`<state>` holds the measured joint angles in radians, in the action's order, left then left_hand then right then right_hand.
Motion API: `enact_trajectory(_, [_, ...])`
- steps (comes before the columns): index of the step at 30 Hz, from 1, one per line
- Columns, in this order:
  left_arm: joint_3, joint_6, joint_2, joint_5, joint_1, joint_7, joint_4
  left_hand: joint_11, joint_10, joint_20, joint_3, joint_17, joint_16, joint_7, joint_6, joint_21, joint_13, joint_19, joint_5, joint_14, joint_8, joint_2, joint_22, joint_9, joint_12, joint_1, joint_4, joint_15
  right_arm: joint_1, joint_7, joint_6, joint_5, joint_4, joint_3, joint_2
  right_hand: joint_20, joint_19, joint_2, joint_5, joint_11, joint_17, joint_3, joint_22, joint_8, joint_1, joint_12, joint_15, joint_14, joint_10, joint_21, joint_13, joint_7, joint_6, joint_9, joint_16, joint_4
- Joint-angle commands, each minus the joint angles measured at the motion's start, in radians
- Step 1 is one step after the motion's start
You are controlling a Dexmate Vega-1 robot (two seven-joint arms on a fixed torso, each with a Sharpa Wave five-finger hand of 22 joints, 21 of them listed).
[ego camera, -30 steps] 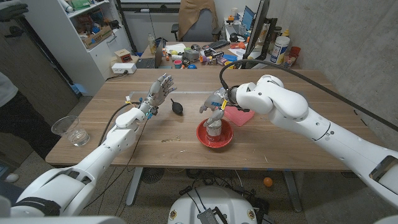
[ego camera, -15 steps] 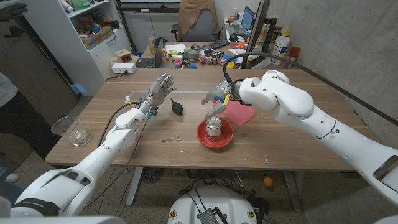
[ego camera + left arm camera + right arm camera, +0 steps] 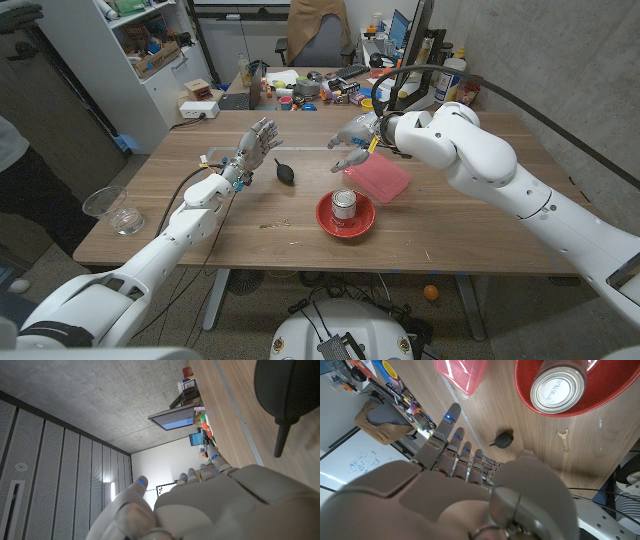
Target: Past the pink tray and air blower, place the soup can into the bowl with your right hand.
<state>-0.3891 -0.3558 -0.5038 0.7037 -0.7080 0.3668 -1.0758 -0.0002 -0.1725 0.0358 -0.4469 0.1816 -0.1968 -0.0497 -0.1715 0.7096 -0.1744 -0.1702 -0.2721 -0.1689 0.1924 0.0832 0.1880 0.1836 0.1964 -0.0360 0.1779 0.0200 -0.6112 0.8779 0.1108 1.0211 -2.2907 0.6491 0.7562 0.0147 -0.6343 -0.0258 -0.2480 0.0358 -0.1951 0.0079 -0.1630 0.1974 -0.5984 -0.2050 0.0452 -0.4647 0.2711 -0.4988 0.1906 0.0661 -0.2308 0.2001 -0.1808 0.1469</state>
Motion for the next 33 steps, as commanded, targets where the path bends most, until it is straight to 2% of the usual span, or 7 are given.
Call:
enact_trajectory(1, [0.003,-0.008,-0.002,0.002,-0.001,0.004,-0.001,0.005,-0.077,0.004,-0.002,0.003,0.003,0.001,-0.043,-0.001,-0.005,-0.076,-0.003,-0.054,-0.001,0.075,0.004,0.003,-0.002,-0.002,0.001,-0.001,-0.007,-0.048,0.047,0.008,-0.010,-0.044,0.001,0.039,0.040,-0.006,-0.007,0.008,0.002,-0.013,-0.004,-0.001,0.015,0.001,0.058,0.035,-0.016,0.036,0.002,0.008,0.008,-0.001,0.005,-0.002])
enact_trajectory(4, [0.004,-0.008,-0.002,0.003,-0.003,0.005,-0.003,0.005,-0.077,0.004,-0.002,0.003,0.002,0.001,-0.043,-0.001,-0.005,-0.076,-0.003,-0.054,-0.001,0.074,0.004,0.003,-0.002,-0.002,0.001,-0.001,-0.010,-0.068,0.056,-0.002,-0.006,-0.055,0.002,0.062,0.070,-0.009,-0.008,0.010,0.003,-0.017,-0.004,-0.003,0.020,0.004,0.046,0.056,-0.030,0.060,0.001,0.009,0.015,-0.001,0.005,-0.003])
enact_trajectory(7, [0.004,-0.013,-0.003,0.004,-0.004,0.007,-0.004,0.004,-0.076,0.001,-0.002,0.003,0.003,0.003,-0.043,-0.001,-0.005,-0.076,-0.003,-0.054,-0.001,0.074,0.004,0.003,-0.002,-0.002,0.001,-0.003,-0.012,-0.087,0.068,-0.009,-0.003,-0.065,0.004,0.070,0.088,-0.013,-0.009,0.010,0.004,-0.019,-0.005,-0.004,0.022,0.005,0.044,0.071,-0.036,0.074,0.001,0.011,0.019,-0.001,0.007,-0.004])
enact_trajectory(17, [0.011,-0.019,-0.011,0.007,-0.022,0.000,-0.030,0.004,-0.077,0.003,0.001,0.003,0.003,0.009,-0.045,-0.003,-0.005,-0.078,-0.002,-0.055,-0.002,0.069,0.004,0.003,-0.002,-0.001,-0.001,0.001,-0.020,-0.166,0.128,-0.064,0.019,-0.097,-0.005,0.156,0.186,-0.016,-0.013,0.024,0.007,-0.037,-0.007,-0.004,0.039,0.003,0.003,0.146,-0.058,0.153,0.002,0.013,0.034,-0.002,0.009,-0.008])
enact_trajectory(20, [0.013,-0.019,-0.016,0.009,-0.031,-0.002,-0.042,0.005,-0.076,0.006,0.002,0.003,0.003,0.009,-0.045,-0.003,-0.005,-0.078,-0.002,-0.055,-0.002,0.068,0.004,0.003,-0.001,-0.001,-0.001,0.001,-0.020,-0.184,0.148,-0.073,0.017,-0.104,-0.001,0.159,0.187,-0.017,-0.014,0.029,0.007,-0.038,-0.007,-0.005,0.040,0.003,-0.002,0.157,-0.062,0.158,0.002,0.013,0.038,-0.002,0.010,-0.008])
enact_trajectory(24, [0.017,-0.021,-0.023,0.011,-0.041,-0.005,-0.055,0.003,-0.075,0.016,0.002,0.003,0.003,0.011,-0.043,-0.005,-0.005,-0.079,-0.002,-0.054,-0.001,0.068,0.004,0.003,-0.001,-0.001,-0.001,0.000,-0.019,-0.204,0.166,-0.090,0.017,-0.110,0.006,0.184,0.227,-0.020,-0.016,0.029,0.007,-0.043,-0.008,-0.003,0.044,0.000,-0.014,0.182,-0.064,0.187,0.002,0.013,0.039,-0.002,0.009,-0.009])
enact_trajectory(33, [0.026,-0.029,-0.038,0.022,-0.055,0.013,-0.068,0.003,-0.074,0.021,0.002,0.003,0.002,0.012,-0.043,-0.005,-0.005,-0.078,-0.003,-0.053,-0.001,0.069,0.004,0.002,-0.001,-0.001,-0.001,0.000,-0.031,-0.297,0.203,-0.114,0.031,-0.115,0.011,0.196,0.267,-0.024,-0.017,0.033,0.008,-0.048,-0.009,0.000,0.047,-0.002,-0.026,0.213,-0.065,0.218,0.002,0.018,0.034,-0.002,0.008,-0.011])
